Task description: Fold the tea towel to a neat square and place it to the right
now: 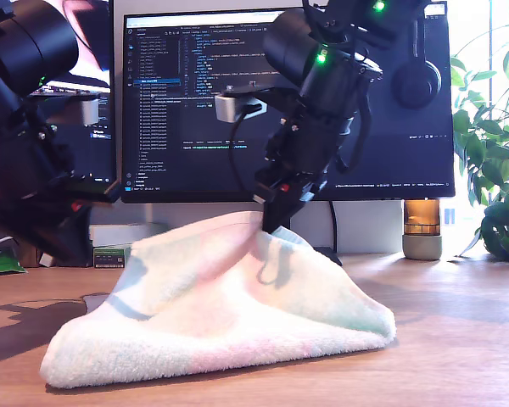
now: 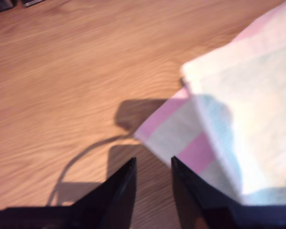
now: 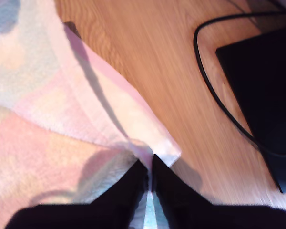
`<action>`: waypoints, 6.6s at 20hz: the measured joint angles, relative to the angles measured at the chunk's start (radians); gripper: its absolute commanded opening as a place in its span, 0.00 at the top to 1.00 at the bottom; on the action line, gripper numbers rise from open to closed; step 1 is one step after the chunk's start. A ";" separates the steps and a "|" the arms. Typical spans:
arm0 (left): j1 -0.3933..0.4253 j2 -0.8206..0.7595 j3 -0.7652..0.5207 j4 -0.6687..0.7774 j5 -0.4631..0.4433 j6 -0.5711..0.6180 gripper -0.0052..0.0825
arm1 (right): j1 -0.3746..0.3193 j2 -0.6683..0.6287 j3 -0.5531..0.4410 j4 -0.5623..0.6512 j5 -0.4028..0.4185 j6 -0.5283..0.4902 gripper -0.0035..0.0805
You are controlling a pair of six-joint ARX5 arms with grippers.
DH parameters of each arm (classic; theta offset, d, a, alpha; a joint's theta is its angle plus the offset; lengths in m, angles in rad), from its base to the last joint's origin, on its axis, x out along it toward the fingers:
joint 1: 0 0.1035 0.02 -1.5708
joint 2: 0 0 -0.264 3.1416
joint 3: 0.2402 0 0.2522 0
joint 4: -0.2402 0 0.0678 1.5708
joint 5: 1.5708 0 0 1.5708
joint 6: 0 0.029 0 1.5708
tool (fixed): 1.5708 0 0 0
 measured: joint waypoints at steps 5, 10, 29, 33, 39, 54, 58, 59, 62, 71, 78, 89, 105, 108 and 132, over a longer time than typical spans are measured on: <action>0.000 0.000 0.000 0.014 0.045 0.000 0.71 | 0.044 0.000 0.000 0.007 -0.005 0.008 0.97; 0.000 -0.013 0.000 0.041 0.069 0.000 0.71 | 0.067 0.000 0.000 0.037 -0.020 -0.002 0.97; 0.055 -0.015 0.000 0.211 0.438 0.851 0.50 | 0.036 0.000 0.000 -0.015 -0.089 -0.003 0.97; 0.062 0.021 0.000 0.215 0.449 0.920 0.50 | 0.036 0.000 0.000 -0.014 -0.099 -0.003 0.97; 0.084 0.181 0.055 0.199 0.448 0.962 0.49 | 0.036 0.000 0.000 -0.023 -0.099 -0.002 0.97; 0.119 0.216 0.213 -0.033 0.473 0.992 0.51 | 0.036 0.000 0.000 -0.030 -0.099 -0.002 0.97; 0.119 0.219 0.213 -0.025 0.488 0.991 0.51 | 0.036 0.000 0.000 -0.028 -0.099 -0.002 0.97; 0.119 0.229 0.213 -0.022 0.488 0.991 0.51 | 0.036 0.000 0.000 -0.026 -0.099 -0.002 0.97; 0.119 0.293 0.213 -0.017 0.478 0.991 0.58 | 0.036 0.000 0.000 -0.027 -0.099 -0.002 0.97; 0.120 0.308 0.318 -0.188 0.385 0.928 0.97 | 0.036 0.000 0.000 -0.024 -0.099 -0.002 0.97; 0.121 0.306 0.515 -0.528 0.475 0.793 0.97 | 0.036 0.000 0.000 -0.018 -0.099 -0.002 0.97; 0.124 0.306 0.652 -0.916 0.505 0.633 0.97 | 0.036 0.000 0.039 -0.094 -0.121 -0.003 0.97; 0.149 0.407 0.840 -1.067 0.632 0.579 0.97 | 0.021 0.000 0.048 -0.072 -0.140 -0.030 0.97; 0.149 0.487 0.839 -1.052 0.616 0.580 0.97 | 0.021 0.000 0.048 -0.040 -0.140 -0.030 0.97; 0.223 0.497 0.839 -0.938 0.584 0.557 0.97 | 0.020 0.072 0.048 0.051 -0.098 -0.053 0.97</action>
